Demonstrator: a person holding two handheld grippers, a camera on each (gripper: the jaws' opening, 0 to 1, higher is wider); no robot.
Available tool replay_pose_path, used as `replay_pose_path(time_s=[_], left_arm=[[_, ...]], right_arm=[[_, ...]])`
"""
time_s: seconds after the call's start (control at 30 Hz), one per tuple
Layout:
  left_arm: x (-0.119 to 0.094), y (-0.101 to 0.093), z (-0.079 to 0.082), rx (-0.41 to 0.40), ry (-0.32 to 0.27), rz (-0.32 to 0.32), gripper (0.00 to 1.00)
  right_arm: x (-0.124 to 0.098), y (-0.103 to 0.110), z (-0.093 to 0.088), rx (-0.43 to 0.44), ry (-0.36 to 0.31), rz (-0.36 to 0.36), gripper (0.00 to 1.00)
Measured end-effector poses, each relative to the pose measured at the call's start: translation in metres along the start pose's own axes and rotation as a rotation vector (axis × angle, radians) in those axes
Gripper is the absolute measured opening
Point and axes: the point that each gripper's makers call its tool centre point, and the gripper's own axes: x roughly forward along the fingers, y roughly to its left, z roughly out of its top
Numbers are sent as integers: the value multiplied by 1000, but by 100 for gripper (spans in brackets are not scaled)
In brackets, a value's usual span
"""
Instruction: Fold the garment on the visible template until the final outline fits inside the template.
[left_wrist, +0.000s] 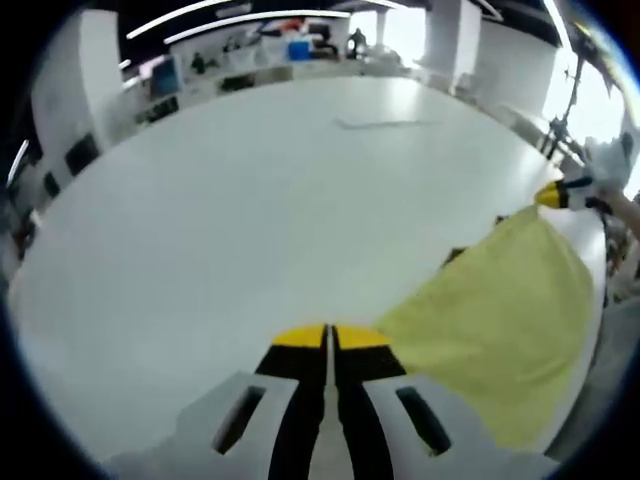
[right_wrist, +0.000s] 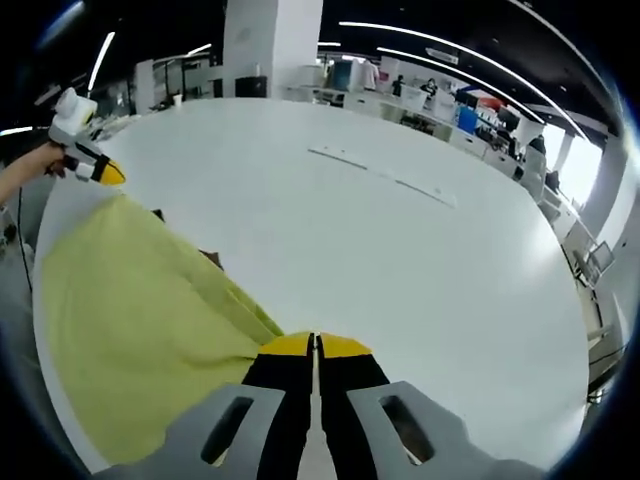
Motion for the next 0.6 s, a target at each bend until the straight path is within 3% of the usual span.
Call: replay_pose_path(time_s=[0.43,0.6], left_arm=[[-14,-11,8,7,-29,-14,0],[-27,-24,12,-33,-53,-62,0]], right_arm=[[-17,-1,8,1,-35,-8,11],[-30,4,9,2,-49,-3,11]])
